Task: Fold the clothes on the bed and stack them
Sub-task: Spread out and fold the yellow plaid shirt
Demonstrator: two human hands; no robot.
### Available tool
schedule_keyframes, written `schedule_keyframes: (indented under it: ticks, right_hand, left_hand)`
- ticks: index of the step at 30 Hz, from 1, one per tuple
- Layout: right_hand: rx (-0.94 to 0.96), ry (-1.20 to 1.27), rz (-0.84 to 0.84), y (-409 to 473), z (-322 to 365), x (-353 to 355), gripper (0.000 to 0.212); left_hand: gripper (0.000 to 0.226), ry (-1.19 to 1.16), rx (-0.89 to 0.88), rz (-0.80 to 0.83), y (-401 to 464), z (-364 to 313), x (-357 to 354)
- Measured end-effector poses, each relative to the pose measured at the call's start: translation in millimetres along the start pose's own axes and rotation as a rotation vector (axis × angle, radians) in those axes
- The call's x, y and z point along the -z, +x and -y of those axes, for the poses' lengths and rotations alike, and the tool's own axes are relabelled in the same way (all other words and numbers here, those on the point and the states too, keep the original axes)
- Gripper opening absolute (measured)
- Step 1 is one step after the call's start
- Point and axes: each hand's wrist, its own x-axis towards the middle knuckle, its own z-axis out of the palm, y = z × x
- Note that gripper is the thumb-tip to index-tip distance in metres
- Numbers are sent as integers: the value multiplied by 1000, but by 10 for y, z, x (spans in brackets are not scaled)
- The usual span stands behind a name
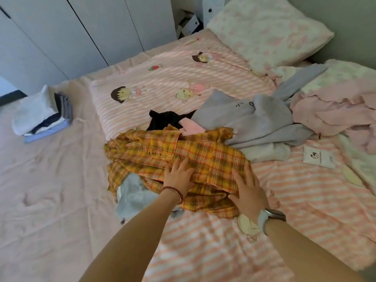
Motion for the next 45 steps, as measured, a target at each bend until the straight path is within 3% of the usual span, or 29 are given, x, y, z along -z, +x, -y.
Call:
schedule_keyframes:
  ticks: [2,5,8,12,14,22,27,31,36,40,45]
  right_hand:
    - [-11,91,5,86,-14,-44,54]
    - [81,303,-141,15,88,-51,26]
    - [202,452,-181,-264,361,-6,39]
    - [340,317,-73,-634,861,43,66]
    - [395,268,-50,-832,1132,80,59]
    - [570,556,-258,-1976,2062,234,33]
    - [726,538,-161,-2720,2566,25,26]
    - [691,509,-152,-2973,2969,15,31]
    - [575,624,-377,-2914,3507,902,19]
    - [593,862,-615,-3080,3944,1897,25]
    - [739,960,-875,-3499,4236,2917,27]
  left_hand:
    - [28,-98,6,-39,47,31,8]
    - [18,-384,53,-120,-134,138,139]
    - [12,-603,88,-303,-522,389,250]
    - [29,-805,163,-506,-1173,789,385]
    - [27,-827,163,-554,-1501,907,496]
    - [26,-1055,108,-891,-3176,1342,824]
    - [14,-1088,198,-1006,-4274,1808,445]
    - [12,-1063,287,-1005,-4674,2093,319]
    - [14,-1065,275,-1002,-4638,2243,788]
    - [11,-1187,157,-1185,-4593,2131,1625]
    - [9,-1092,100,-1357,-4579,2062,2706]
